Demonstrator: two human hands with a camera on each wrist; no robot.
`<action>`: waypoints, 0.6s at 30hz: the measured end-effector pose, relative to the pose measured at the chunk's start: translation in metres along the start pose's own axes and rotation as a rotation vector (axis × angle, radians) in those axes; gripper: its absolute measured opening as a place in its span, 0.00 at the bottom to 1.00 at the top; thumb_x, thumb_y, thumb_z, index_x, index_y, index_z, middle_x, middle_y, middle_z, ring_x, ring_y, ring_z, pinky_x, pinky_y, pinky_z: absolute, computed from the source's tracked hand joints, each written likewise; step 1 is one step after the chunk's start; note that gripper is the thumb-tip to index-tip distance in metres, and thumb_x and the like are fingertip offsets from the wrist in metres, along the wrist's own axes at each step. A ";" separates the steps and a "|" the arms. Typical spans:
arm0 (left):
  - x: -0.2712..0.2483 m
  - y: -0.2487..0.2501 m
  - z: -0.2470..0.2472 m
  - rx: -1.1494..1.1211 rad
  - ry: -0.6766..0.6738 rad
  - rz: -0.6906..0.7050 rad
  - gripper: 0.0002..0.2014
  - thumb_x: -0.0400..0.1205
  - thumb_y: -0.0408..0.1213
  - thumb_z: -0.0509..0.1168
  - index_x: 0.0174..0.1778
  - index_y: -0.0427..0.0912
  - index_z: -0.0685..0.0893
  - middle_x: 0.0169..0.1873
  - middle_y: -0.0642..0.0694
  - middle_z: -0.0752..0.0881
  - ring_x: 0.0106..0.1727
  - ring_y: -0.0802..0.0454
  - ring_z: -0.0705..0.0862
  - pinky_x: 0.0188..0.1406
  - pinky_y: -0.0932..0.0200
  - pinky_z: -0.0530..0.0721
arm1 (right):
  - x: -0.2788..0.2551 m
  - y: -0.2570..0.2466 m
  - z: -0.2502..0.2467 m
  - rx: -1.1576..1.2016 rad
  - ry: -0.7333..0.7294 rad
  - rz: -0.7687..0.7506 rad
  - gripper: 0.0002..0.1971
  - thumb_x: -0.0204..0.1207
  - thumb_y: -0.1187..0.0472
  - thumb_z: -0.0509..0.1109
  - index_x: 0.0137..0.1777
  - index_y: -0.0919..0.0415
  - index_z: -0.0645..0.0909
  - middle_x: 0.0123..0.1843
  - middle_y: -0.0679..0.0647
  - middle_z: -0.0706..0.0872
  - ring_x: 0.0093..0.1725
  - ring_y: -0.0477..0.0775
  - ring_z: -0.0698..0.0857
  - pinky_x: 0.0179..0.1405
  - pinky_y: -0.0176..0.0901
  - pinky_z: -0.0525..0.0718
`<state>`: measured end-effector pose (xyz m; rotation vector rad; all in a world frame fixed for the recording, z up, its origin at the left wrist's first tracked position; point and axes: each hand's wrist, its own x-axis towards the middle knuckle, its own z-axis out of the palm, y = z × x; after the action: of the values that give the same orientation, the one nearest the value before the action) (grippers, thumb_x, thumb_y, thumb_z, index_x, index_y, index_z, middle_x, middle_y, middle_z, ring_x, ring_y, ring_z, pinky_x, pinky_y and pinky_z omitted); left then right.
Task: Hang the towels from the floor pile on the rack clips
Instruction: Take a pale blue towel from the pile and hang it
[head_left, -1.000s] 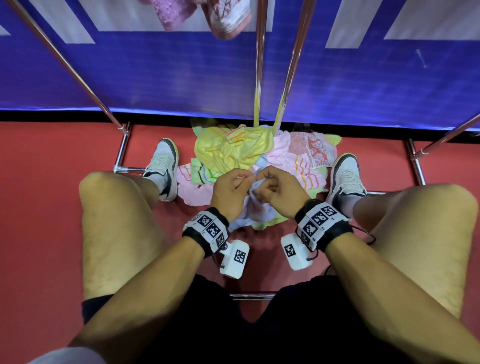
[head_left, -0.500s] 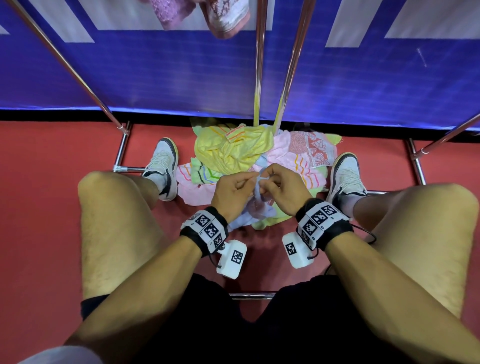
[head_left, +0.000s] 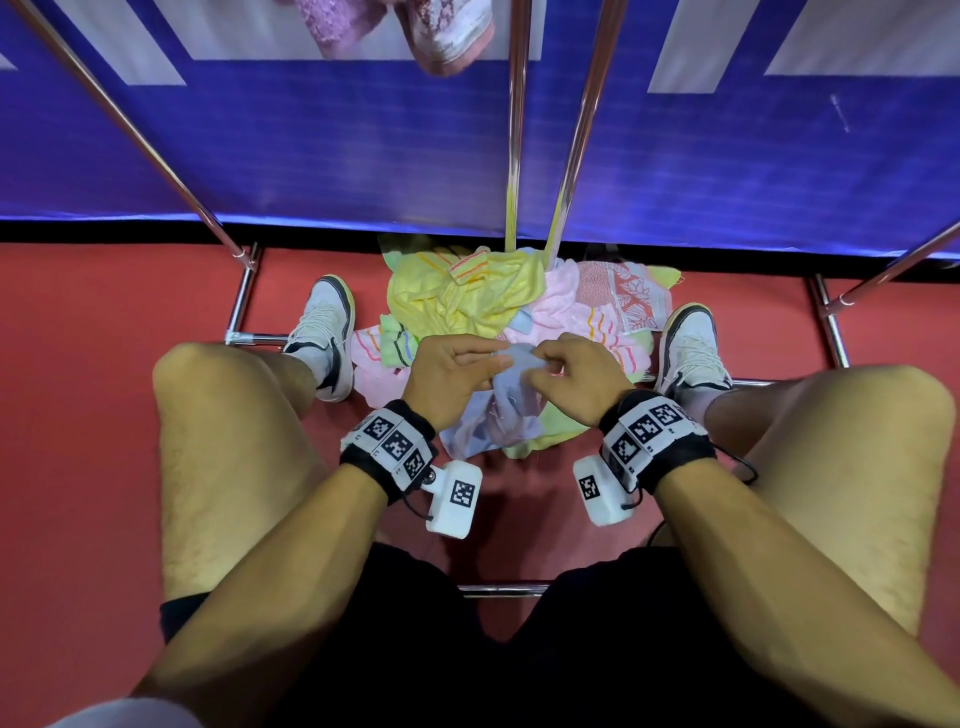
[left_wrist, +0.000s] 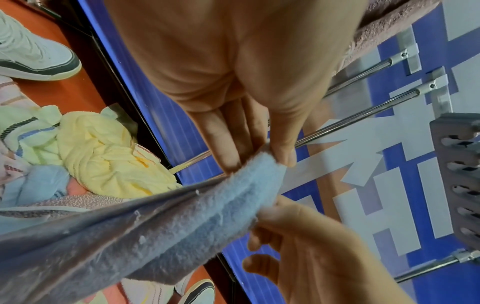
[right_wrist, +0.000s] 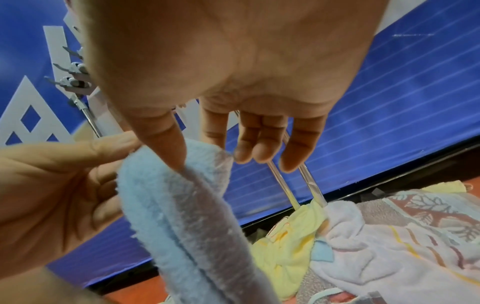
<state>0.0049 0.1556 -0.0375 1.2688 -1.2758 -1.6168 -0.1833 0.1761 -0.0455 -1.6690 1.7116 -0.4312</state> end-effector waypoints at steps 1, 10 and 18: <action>0.000 0.001 -0.001 0.004 -0.002 0.008 0.12 0.77 0.20 0.71 0.53 0.38 0.88 0.35 0.51 0.92 0.40 0.55 0.91 0.43 0.57 0.91 | 0.001 0.002 0.001 -0.037 -0.012 0.004 0.05 0.72 0.52 0.71 0.45 0.50 0.84 0.46 0.52 0.78 0.52 0.56 0.78 0.51 0.44 0.73; 0.003 0.000 -0.004 0.086 0.071 0.073 0.09 0.77 0.24 0.73 0.48 0.42 0.90 0.35 0.52 0.92 0.42 0.50 0.89 0.51 0.45 0.89 | -0.001 0.001 -0.001 0.041 0.220 -0.037 0.05 0.74 0.56 0.73 0.45 0.51 0.91 0.47 0.47 0.92 0.42 0.49 0.84 0.48 0.48 0.83; 0.005 0.010 -0.006 0.070 0.081 0.095 0.11 0.79 0.22 0.70 0.53 0.40 0.88 0.31 0.56 0.91 0.35 0.63 0.86 0.41 0.66 0.85 | -0.004 -0.006 -0.001 0.443 0.249 -0.015 0.25 0.72 0.65 0.78 0.64 0.49 0.73 0.33 0.49 0.76 0.25 0.39 0.73 0.29 0.28 0.73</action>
<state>0.0092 0.1468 -0.0292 1.2823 -1.3322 -1.4517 -0.1803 0.1787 -0.0399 -1.3463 1.6238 -0.9825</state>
